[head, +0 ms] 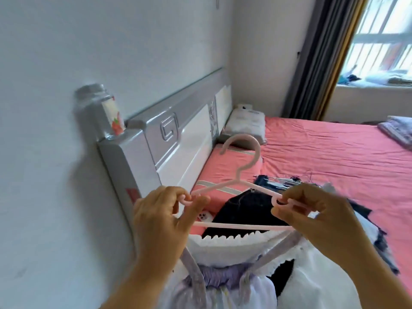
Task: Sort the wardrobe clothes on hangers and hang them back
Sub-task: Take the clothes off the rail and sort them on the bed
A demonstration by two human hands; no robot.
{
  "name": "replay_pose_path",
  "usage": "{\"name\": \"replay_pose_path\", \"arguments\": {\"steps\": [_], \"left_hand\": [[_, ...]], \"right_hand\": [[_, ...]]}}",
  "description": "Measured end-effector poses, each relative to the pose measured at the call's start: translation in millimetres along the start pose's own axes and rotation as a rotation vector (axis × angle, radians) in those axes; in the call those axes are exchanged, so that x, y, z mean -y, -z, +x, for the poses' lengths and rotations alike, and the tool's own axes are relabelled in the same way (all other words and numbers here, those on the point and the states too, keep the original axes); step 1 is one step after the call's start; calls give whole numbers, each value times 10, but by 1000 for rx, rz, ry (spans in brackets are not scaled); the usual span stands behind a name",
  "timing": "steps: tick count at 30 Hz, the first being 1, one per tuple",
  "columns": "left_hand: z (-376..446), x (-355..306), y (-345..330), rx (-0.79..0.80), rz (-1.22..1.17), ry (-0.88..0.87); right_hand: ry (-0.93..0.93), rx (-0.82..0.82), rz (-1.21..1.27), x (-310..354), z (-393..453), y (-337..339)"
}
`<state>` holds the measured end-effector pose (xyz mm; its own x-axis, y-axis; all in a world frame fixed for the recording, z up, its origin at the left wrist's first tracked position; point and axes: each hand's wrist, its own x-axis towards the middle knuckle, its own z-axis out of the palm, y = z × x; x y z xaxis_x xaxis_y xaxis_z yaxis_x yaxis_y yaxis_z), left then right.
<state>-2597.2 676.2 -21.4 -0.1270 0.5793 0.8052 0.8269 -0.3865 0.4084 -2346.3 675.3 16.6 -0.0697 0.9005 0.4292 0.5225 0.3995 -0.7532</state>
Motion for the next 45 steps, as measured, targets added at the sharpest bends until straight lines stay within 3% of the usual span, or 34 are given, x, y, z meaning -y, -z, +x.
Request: {"name": "replay_pose_path", "arguments": {"steps": [5, 11, 18, 26, 29, 36, 41, 45], "left_hand": [[730, -278, -981, 53, -141, -80], [1571, -759, -2454, 128, -259, -133], [1944, -940, -4395, 314, -210, -214], [1607, -852, -6072, 701, -68, -67], [1498, -794, -6446, 801, 44, -57], [1162, -566, -6867, 911, 4, -74], [938, -425, -6973, 1143, 38, -58], [885, -377, -6947, 1199, 55, -23]], "right_hand": [[-85, -221, -57, -395, 494, 512], [-157, -366, -67, -1153, 1390, 1245], [-326, -303, 28, -2727, 2308, 1695], [-511, -222, 2, -4476, 2737, 1669], [-556, -235, -3, -4981, 2849, 1620], [-698, -151, -152, -5972, 2945, 1426], [-764, -38, -283, -6307, 2818, 1294], [-748, 12, -345, -6338, 2746, 1214]]}}
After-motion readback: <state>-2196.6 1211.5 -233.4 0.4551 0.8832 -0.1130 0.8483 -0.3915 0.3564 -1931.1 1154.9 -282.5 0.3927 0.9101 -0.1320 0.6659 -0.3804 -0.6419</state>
